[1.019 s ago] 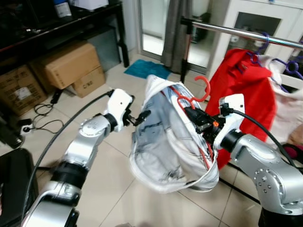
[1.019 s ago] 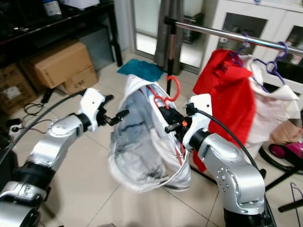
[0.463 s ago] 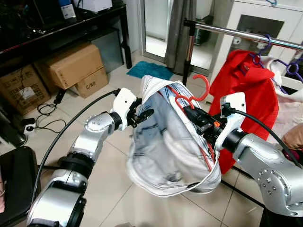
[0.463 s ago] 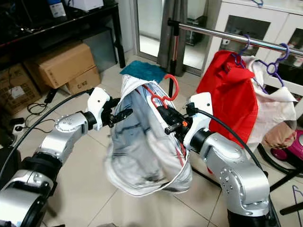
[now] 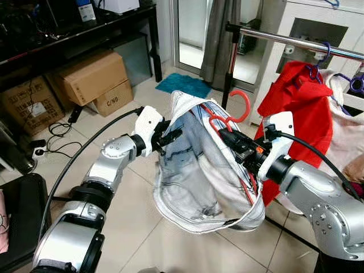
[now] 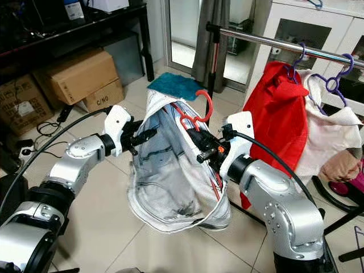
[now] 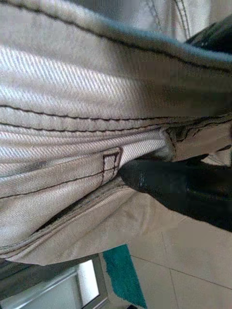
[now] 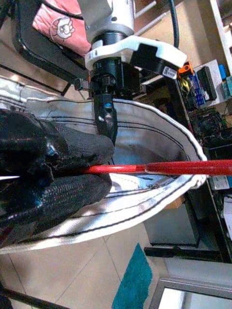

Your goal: Hang hanger

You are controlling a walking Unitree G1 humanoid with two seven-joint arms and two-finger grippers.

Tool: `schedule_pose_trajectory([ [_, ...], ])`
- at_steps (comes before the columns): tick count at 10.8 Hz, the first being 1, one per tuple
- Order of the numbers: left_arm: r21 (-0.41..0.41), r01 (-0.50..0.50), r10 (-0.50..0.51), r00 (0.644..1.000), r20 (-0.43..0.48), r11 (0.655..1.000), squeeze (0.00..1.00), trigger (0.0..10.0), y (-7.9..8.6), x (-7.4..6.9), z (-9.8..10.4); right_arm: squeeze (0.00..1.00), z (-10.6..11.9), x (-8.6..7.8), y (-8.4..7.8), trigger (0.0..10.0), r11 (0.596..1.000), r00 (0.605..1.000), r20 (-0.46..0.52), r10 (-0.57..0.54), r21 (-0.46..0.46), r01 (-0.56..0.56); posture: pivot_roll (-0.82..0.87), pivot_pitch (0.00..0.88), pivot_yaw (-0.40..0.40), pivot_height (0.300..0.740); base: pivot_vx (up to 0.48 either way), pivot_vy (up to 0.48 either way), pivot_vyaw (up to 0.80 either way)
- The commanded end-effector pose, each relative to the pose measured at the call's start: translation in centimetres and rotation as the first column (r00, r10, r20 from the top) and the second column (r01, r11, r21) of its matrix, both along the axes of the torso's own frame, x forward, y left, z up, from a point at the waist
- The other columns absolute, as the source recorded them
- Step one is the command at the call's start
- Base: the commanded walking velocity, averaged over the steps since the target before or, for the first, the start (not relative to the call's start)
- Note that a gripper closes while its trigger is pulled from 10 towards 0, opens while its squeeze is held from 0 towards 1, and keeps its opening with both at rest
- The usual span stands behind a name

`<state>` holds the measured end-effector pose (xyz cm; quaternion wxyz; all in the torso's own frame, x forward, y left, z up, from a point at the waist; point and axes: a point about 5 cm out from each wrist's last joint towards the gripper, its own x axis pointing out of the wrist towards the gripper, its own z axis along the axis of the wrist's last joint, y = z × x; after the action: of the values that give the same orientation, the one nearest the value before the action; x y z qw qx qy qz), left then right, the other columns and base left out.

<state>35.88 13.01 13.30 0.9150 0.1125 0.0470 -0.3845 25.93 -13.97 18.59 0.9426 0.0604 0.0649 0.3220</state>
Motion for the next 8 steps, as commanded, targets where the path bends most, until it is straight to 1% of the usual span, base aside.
schedule_pose_trajectory([
  [1,-0.005,0.009,-0.009,1.0,0.023,1.0,0.0,0.0,0.0,0.3,0.8,0.0,1.5,-0.4,0.5,0.0,0.998,0.995,0.084,0.046,0.026,-0.049,-0.07,0.0,0.051,0.74,0.0,0.0,0.0],
  [5,-0.028,0.033,-0.032,0.999,0.035,0.999,0.0,0.0,-0.3,0.3,1.3,0.0,1.3,-0.4,0.4,0.0,0.999,0.996,0.077,0.037,0.015,-0.038,-0.06,0.0,0.054,0.74,0.0,0.0,0.0],
  [6,-0.037,0.051,-0.049,0.998,0.041,0.998,0.0,0.0,-0.1,0.2,1.8,0.0,0.8,-0.4,0.2,0.0,0.999,0.998,0.054,0.03,-0.015,-0.029,-0.07,0.0,0.056,0.74,0.0,0.0,0.0],
  [7,-0.018,0.108,-0.108,0.993,0.04,0.994,0.0,0.0,-0.1,-0.2,2.5,0.0,-0.1,-0.6,0.0,0.0,0.997,0.999,0.007,0.031,-0.068,-0.031,-0.07,0.0,0.056,0.74,0.0,0.0,0.0],
  [8,-0.03,0.154,-0.153,0.987,0.042,0.988,0.0,0.0,0.1,-0.5,3.8,0.0,-1.1,-0.9,-0.2,0.0,0.991,0.998,-0.044,0.049,-0.121,-0.054,-0.07,0.0,0.055,0.74,0.0,0.0,0.0],
])
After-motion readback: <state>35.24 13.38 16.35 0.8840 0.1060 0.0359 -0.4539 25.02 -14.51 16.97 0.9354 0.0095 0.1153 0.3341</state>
